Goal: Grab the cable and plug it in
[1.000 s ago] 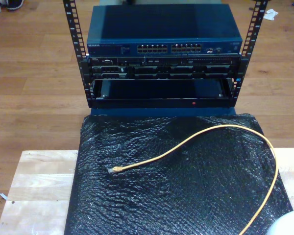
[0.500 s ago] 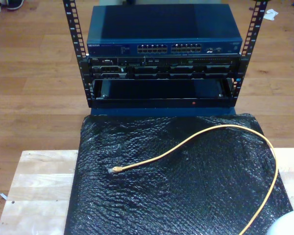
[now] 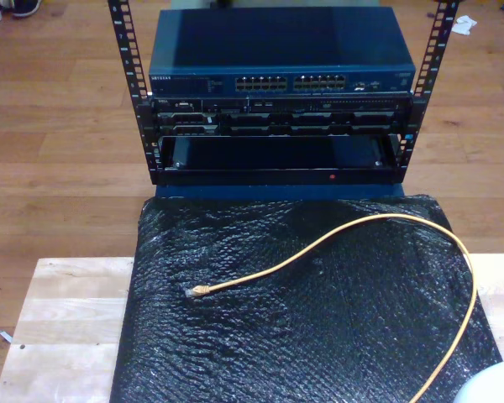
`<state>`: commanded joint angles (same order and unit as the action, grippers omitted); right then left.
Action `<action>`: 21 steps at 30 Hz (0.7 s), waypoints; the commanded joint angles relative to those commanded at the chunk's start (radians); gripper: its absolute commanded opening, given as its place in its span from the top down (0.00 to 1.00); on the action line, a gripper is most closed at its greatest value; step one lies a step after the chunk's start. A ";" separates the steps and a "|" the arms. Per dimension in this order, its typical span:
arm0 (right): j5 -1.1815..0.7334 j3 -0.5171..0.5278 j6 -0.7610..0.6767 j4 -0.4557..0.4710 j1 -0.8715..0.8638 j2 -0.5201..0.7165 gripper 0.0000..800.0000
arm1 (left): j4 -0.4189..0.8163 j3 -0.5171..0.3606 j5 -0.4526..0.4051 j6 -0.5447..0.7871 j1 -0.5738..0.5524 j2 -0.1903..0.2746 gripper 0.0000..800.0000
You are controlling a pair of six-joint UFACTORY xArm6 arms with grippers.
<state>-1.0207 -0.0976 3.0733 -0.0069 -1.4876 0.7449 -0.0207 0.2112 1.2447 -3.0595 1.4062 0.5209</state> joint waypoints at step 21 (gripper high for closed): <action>-0.175 -0.276 -0.190 -0.118 0.043 -0.038 0.00 | -0.018 0.221 0.218 -0.094 -0.063 -0.003 0.00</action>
<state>-1.1956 -0.3738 2.8831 -0.1250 -1.4446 0.7066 -0.0391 0.4321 1.4626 -3.1531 1.3433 0.5178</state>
